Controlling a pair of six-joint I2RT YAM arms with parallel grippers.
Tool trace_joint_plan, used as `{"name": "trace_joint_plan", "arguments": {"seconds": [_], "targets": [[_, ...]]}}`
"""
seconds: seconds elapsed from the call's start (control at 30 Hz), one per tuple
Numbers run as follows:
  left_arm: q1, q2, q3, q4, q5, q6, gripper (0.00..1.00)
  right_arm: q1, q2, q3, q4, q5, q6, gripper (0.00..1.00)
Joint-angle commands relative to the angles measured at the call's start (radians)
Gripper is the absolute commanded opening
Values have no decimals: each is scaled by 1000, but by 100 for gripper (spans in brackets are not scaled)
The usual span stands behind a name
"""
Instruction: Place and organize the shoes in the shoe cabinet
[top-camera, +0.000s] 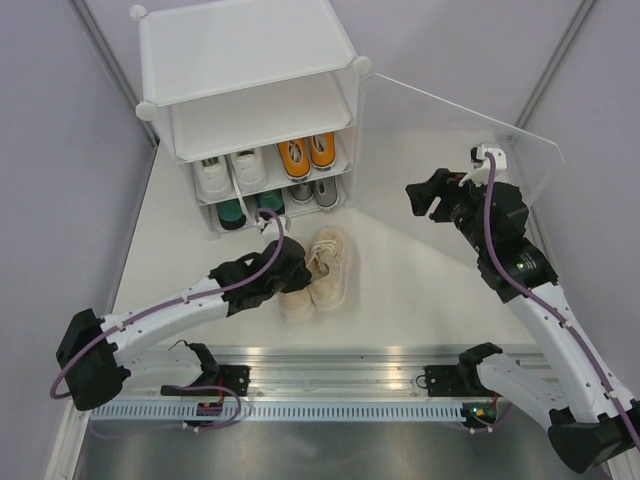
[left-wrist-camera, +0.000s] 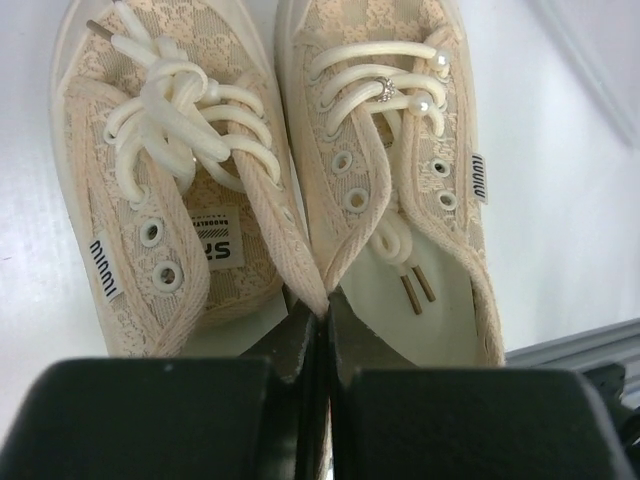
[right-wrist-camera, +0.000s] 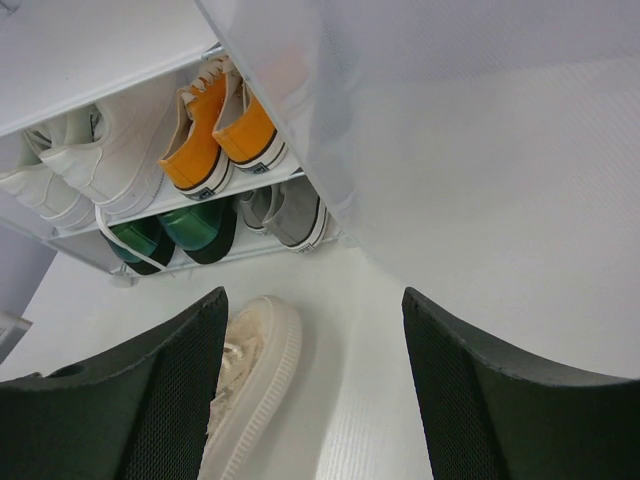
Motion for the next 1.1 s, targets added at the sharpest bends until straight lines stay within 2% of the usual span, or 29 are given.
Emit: {"name": "trace_joint_plan", "arguments": {"seconds": [0.0,0.17,0.2,0.23,0.33,0.4,0.43,0.57,0.73,0.8,0.83,0.87,1.0,1.07], "targets": [[-32,73,129,262,-104,-127,2,2,-29,24,1,-15,-14,75],[-71,266,209,346,-113,-197,4,2,-47,3,-3,-30,-9,75],[-80,296,230,351,-89,-191,16,2,-52,-2,-2,-33,-11,75],[-84,355,252,349,-72,-172,43,2,-55,-5,-3,-33,-11,75],[-107,409,297,349,-36,-154,69,2,-72,-22,-3,-28,-14,75],[-123,437,309,341,-15,-135,77,2,-84,-34,-3,-25,-20,75],[-124,439,312,335,-10,-129,89,2,-87,-37,-3,-21,-22,75],[-124,371,300,270,-52,-39,90,1,-112,-66,-9,-28,-20,75],[-124,125,272,178,-193,180,90,1,-133,-137,-9,-123,-29,76],[-124,51,266,157,-231,268,91,8,-143,-171,15,-211,-41,80],[-124,-10,263,133,-245,358,92,16,-149,-204,21,-215,-45,89],[-123,-35,260,110,-263,400,92,27,-155,-218,29,-208,-52,98],[-120,-118,229,4,-473,530,95,131,-138,-284,52,-138,-45,98],[-115,-149,192,-17,-530,572,97,207,-112,-324,81,-44,-23,98]]}}
